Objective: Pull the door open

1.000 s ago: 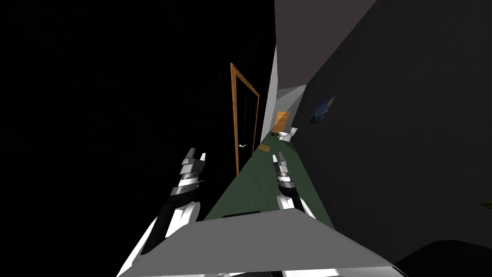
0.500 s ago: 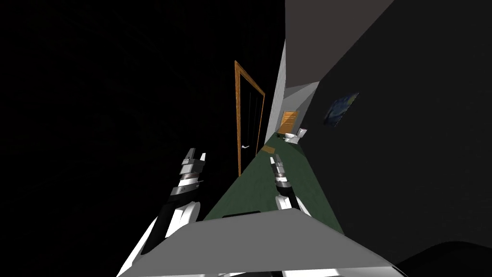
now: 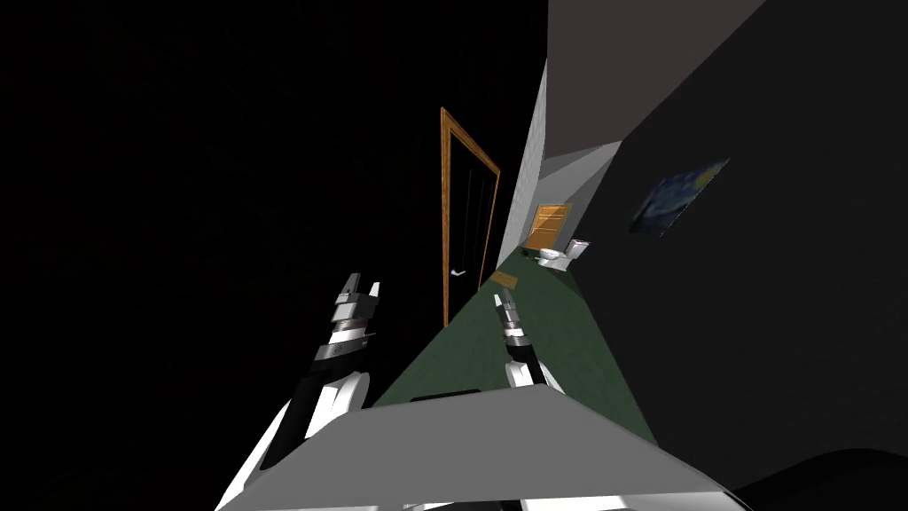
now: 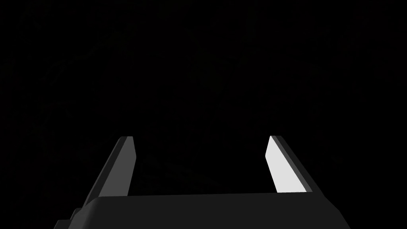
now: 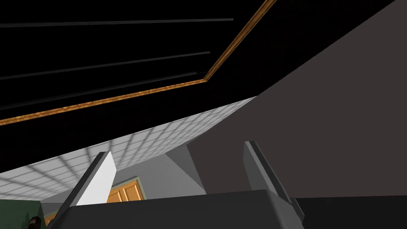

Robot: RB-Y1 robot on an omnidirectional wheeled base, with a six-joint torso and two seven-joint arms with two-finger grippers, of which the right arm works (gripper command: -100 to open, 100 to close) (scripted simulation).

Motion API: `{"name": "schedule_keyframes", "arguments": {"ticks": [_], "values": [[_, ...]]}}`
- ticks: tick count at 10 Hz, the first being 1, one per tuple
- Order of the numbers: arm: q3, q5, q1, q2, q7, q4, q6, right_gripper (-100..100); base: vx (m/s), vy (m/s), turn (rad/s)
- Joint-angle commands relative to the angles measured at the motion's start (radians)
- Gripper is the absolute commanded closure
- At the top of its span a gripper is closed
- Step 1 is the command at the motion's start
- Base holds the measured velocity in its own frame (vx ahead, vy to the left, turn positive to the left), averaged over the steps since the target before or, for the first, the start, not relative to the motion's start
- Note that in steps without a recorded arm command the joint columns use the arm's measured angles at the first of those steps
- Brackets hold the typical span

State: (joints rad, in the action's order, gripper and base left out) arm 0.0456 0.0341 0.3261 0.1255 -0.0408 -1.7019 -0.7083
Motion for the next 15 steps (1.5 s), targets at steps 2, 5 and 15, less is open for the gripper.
{"name": "schedule_keyframes", "arguments": {"ticks": [2, 5, 15], "values": [[0.007, 0.009, -0.033, 0.013, -0.026, 0.079, -0.012, -100, 0.082, -0.071, 0.198], [0.016, 0.019, -0.07, 0.027, -0.054, 0.174, -0.029, -100, 0.07, -0.1, 0.215], [0.043, 0.049, -0.182, 0.068, -0.139, 0.46, -0.084, -100, 0.051, -0.086, 0.178]]}}
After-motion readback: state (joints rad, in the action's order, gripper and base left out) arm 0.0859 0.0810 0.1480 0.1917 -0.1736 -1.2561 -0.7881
